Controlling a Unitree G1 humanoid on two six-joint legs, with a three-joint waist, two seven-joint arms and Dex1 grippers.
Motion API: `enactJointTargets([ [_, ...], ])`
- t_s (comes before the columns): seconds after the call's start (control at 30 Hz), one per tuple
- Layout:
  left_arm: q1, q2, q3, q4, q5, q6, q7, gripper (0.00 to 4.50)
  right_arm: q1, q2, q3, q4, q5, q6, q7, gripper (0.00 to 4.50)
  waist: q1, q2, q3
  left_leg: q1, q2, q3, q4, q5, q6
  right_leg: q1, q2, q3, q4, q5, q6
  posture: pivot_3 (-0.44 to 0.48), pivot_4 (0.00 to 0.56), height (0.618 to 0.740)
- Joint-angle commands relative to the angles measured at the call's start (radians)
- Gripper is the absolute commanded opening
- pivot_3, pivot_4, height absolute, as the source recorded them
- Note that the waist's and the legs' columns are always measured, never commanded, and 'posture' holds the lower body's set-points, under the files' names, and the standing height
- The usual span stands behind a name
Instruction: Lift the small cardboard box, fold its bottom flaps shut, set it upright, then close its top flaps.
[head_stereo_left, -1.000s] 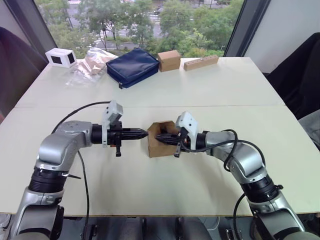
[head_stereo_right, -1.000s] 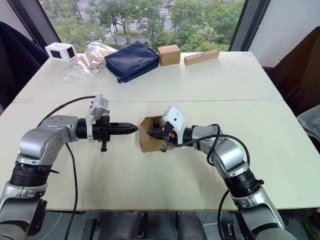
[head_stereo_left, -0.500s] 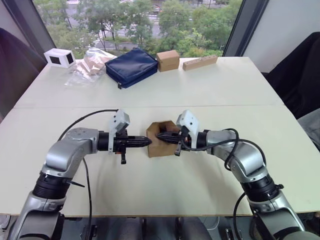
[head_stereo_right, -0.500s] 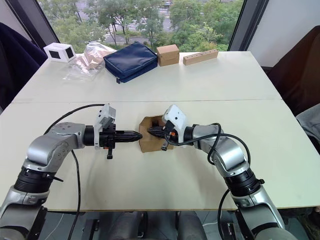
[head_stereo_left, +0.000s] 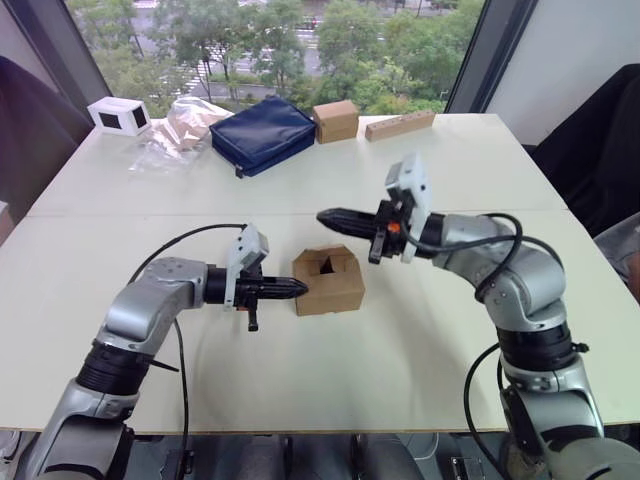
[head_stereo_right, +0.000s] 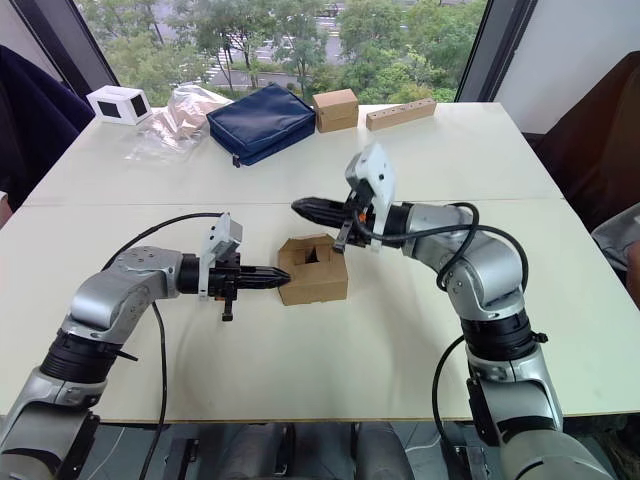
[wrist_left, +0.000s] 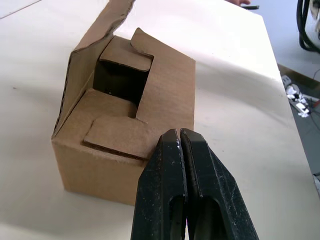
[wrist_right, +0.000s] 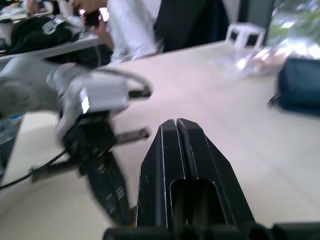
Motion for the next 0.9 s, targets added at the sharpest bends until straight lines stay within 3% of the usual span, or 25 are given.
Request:
enactJointTargets([
  [0.03,-0.018,-0.004,0.013,-0.003,-0.005,-0.011,0.007,0.07,-0.028,-0.024,0.119,0.093,-0.165,-0.083,-0.022,0.0,-0.001,0.0,0.0,0.0,0.0,0.0,0.0,0.0,0.0,0.0,0.0,0.0,0.0,0.0,0.0,0.0,0.15,0.74],
  [0.17,-0.024,-0.004,0.025,0.002,-0.004,-0.013,0.017,0.07,-0.017,-0.035,0.183,0.129,-0.234,-0.126,0.005,0.0,-0.001,0.0,0.0,0.0,0.0,0.001,0.0,0.0,0.0,-0.001,0.0,0.0,0.0,0.0,0.0,0.0,0.15,0.74],
  [0.33,-0.03,0.009,0.045,-0.006,-0.016,-0.005,0.025,0.07,0.041,-0.064,0.198,0.032,-0.193,-0.09,0.096,0.0,0.0,0.0,0.0,-0.001,0.0,0.0,0.0,0.0,0.0,-0.001,0.0,0.0,0.0,0.0,0.0,0.0,0.15,0.74],
  [0.5,-0.037,0.025,0.076,-0.013,-0.036,0.012,0.028,0.07,0.075,-0.065,0.193,-0.003,-0.203,-0.072,0.091,0.0,-0.001,0.0,0.0,-0.001,0.0,0.0,0.0,0.0,0.0,-0.001,0.0,0.0,0.0,0.0,0.0,0.0,0.15,0.74],
  [0.63,-0.081,0.006,0.153,-0.008,-0.141,0.078,0.035,0.07,0.095,-0.055,0.184,-0.015,-0.203,-0.066,0.071,0.0,0.0,0.0,0.0,-0.001,0.001,0.0,0.0,0.0,0.0,-0.001,0.0,0.0,0.0,0.0,0.0,0.0,0.15,0.74],
  [0.9,-0.126,-0.104,0.065,0.116,-0.001,-0.042,0.141,0.07,0.092,-0.043,0.183,-0.009,-0.21,-0.068,0.054,0.0,0.002,0.0,0.0,-0.001,-0.001,0.0,0.0,0.0,0.0,0.0,-0.001,0.0,0.0,0.0,0.0,0.0,0.15,0.74],
])
